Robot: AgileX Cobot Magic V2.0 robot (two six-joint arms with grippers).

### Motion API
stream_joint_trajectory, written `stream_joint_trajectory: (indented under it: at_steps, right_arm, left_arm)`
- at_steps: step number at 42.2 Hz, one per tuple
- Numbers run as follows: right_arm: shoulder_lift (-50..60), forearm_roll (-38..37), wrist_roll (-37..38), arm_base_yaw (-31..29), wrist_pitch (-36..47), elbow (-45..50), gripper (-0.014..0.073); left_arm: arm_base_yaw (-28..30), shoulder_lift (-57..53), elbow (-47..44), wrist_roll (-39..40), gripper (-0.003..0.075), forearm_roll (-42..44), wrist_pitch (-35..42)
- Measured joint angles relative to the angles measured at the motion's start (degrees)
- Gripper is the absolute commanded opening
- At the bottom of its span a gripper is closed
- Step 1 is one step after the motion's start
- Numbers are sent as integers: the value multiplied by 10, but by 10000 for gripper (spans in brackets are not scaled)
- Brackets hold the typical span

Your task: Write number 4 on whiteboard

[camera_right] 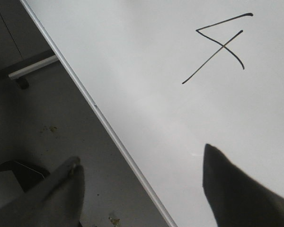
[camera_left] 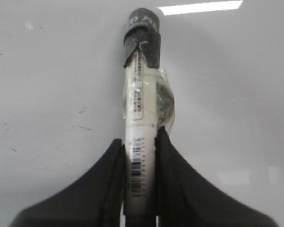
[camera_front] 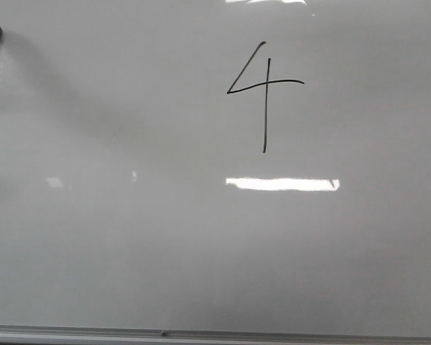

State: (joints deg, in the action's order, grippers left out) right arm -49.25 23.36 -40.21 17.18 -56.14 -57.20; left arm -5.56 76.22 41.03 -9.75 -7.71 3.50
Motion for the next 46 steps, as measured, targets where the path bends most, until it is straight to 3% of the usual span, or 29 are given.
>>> stream_joint_trajectory:
  at_steps: [13,18,29,40,46]
  right_arm:
    - [0,0,0,0,0,0,543]
    - [0,0,0,0,0,0,543]
    - [0,0,0,0,0,0,543]
    - [0,0,0,0,0,0,543]
    - [0,0,13,0,0,0,543]
  left_arm:
    - [0,79,-12,0,122,-1,108]
    - [0,96,-12,0,133,-1,112]
    - [0,101,-12,0,313,-1,117]
    - [0,97,-12,0,320,-1,115]
    - [0,52,-10,0,319,0,64]
